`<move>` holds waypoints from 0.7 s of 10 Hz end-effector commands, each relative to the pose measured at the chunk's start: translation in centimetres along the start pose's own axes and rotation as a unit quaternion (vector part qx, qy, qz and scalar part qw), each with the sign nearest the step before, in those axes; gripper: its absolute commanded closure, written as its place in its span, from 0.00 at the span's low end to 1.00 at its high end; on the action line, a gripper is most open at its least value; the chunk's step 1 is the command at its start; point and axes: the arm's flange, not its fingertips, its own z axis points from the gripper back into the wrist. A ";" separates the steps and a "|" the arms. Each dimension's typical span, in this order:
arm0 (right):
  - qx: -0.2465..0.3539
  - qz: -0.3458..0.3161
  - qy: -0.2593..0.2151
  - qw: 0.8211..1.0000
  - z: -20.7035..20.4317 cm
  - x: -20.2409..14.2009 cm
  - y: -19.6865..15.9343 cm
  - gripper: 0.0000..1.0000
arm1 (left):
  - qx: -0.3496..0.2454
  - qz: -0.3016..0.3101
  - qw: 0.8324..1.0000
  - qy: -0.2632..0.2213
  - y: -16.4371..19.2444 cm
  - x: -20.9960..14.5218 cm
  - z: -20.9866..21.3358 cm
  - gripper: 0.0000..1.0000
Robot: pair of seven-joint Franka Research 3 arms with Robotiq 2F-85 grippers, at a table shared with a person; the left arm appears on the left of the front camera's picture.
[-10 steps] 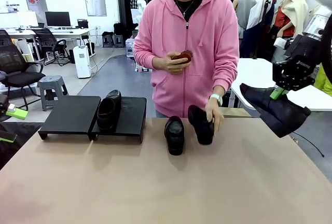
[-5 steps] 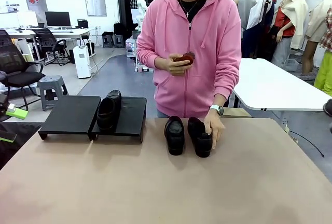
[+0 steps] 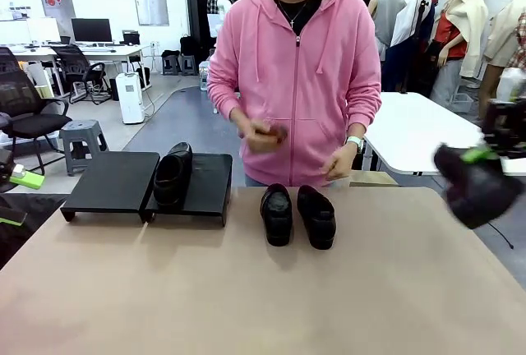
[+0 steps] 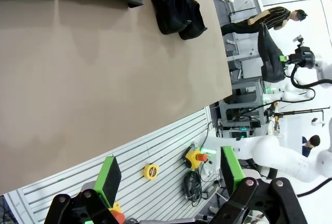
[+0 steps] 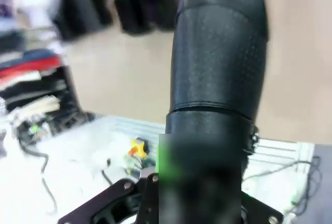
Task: Organize the shoes by placing them on the stand.
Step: Pick up one Shoe and place it in the middle of the table.
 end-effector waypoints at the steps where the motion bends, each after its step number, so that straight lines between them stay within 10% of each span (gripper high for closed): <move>1: 0.047 0.085 0.053 0.994 -7.4 -1.6 7.2 1.00 | -0.012 -0.004 1.000 -0.004 0.0 0.0 0.0 0.00; 7: 0.030 0.169 0.134 0.976 -28.9 -5.1 18.1 1.00 | -0.012 -0.004 1.000 -0.004 0.0 0.0 0.0 0.00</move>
